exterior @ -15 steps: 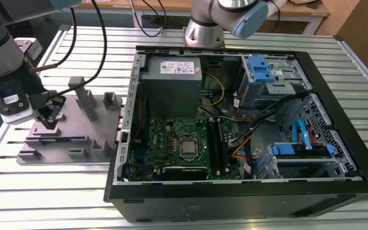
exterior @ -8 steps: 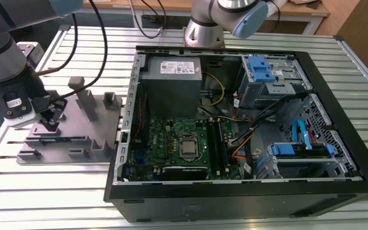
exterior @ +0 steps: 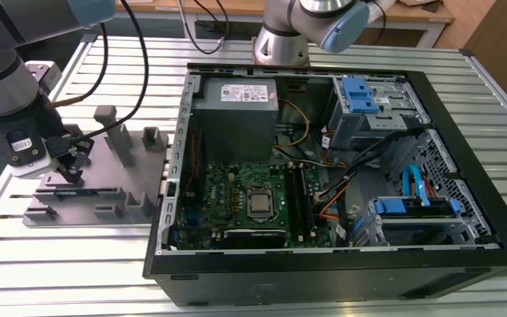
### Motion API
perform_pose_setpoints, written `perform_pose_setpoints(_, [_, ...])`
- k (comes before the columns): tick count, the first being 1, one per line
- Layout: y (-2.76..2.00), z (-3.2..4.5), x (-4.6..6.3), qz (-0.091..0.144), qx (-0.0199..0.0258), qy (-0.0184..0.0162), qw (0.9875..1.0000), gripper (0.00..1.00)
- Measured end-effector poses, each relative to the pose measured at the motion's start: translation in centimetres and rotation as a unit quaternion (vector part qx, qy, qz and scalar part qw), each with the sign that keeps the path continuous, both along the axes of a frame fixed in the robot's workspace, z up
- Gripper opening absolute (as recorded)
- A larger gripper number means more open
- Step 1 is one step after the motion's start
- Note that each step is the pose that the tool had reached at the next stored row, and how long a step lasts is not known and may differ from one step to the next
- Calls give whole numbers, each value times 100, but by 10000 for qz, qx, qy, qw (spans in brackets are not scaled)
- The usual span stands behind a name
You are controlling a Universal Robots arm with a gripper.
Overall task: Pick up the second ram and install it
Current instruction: 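Reach for the second ram, then pick up the second ram and move it above second insertion slot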
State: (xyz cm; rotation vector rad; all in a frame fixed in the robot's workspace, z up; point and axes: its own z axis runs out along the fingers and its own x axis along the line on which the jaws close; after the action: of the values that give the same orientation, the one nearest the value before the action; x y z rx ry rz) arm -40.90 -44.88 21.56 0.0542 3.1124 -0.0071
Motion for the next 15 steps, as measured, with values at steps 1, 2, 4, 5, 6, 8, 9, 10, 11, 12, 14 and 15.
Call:
perform_pose_setpoints(1, [0,0,0,0,0,0,10000,11])
perform_pose_setpoints(2, [0,0,0,0,0,0,10000,11])
perform_pose_setpoints(4, [0,-1,0,0,0,0,10000,11])
perform_pose_setpoints(5, [0,-1,0,0,0,0,10000,11])
perform_pose_setpoints(6, [0,-1,0,0,0,0,10000,11])
perform_pose_setpoints(8, [0,-1,0,0,0,0,10000,11])
perform_pose_setpoints(9, [0,-1,0,0,0,0,10000,11])
perform_pose_setpoints(10, [0,-1,0,6,0,0,10000,11])
perform_pose_setpoints(11, [0,-1,0,18,0,0,10000,11])
perform_pose_setpoints(12, [0,-1,0,39,0,-1,10000,11])
perform_pose_setpoints(14, [1,-2,0,119,1,-1,9999,11])
perform_pose_setpoints(15, [0,-1,0,187,0,0,9998,11])
